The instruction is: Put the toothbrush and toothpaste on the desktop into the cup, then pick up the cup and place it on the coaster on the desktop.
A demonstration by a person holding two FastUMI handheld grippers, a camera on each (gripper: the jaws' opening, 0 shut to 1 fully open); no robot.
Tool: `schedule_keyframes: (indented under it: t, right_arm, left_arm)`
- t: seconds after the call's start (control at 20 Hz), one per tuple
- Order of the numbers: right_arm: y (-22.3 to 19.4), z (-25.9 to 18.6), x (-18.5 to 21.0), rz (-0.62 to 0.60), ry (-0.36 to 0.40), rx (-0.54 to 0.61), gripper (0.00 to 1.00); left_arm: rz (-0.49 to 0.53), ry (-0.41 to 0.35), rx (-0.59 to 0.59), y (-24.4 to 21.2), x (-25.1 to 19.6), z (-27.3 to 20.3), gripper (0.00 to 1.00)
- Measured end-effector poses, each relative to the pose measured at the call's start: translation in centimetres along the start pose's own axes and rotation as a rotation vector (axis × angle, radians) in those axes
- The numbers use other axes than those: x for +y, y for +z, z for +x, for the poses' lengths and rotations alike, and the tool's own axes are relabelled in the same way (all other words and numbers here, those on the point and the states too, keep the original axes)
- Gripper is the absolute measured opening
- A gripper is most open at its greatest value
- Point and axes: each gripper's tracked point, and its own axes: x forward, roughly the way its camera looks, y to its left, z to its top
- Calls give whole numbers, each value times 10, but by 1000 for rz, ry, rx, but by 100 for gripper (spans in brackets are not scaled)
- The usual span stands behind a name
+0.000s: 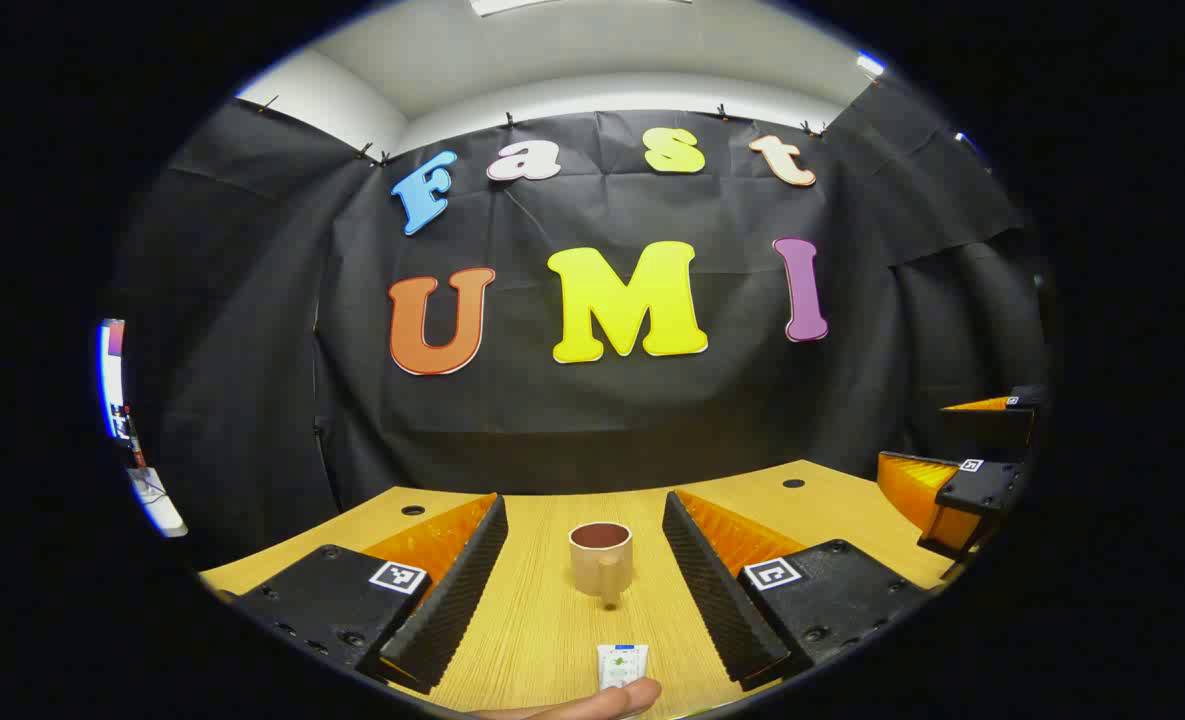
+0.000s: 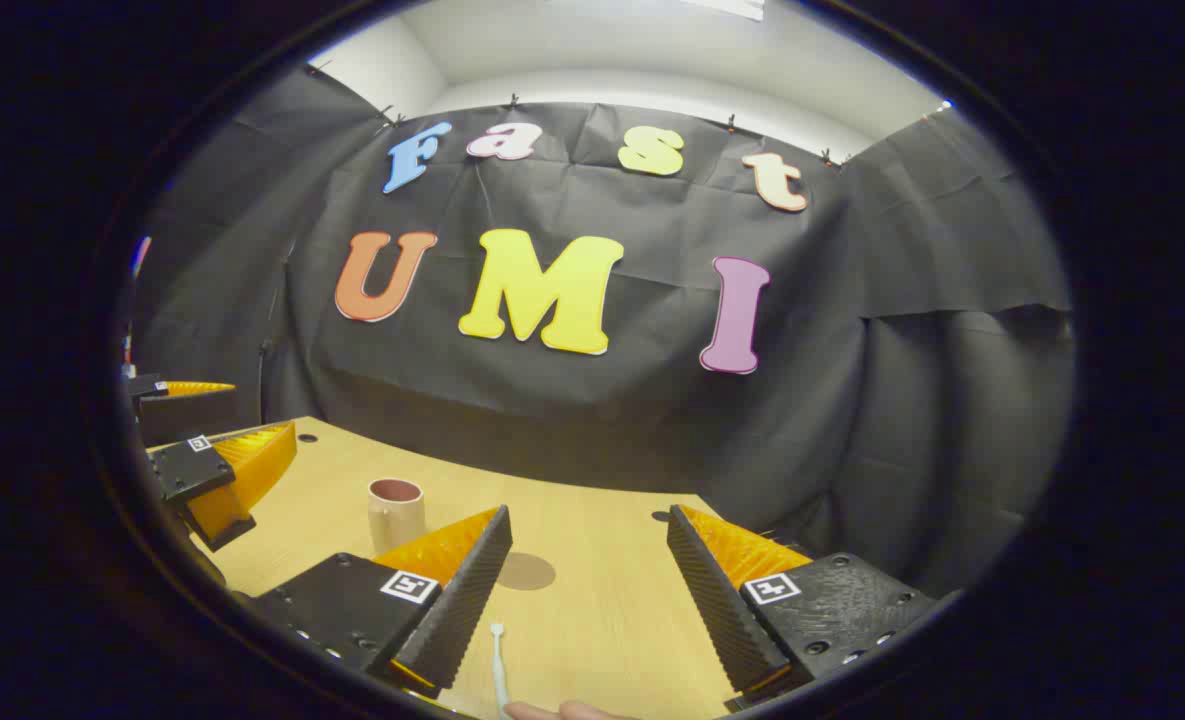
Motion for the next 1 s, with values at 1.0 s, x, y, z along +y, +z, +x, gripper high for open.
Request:
schedule_keyframes:
  t: [1.0]
  right_arm:
    - [-21,5,-5,-23,0,20,95]
  left_arm:
    - [-152,31,399,-112,9,20,100]
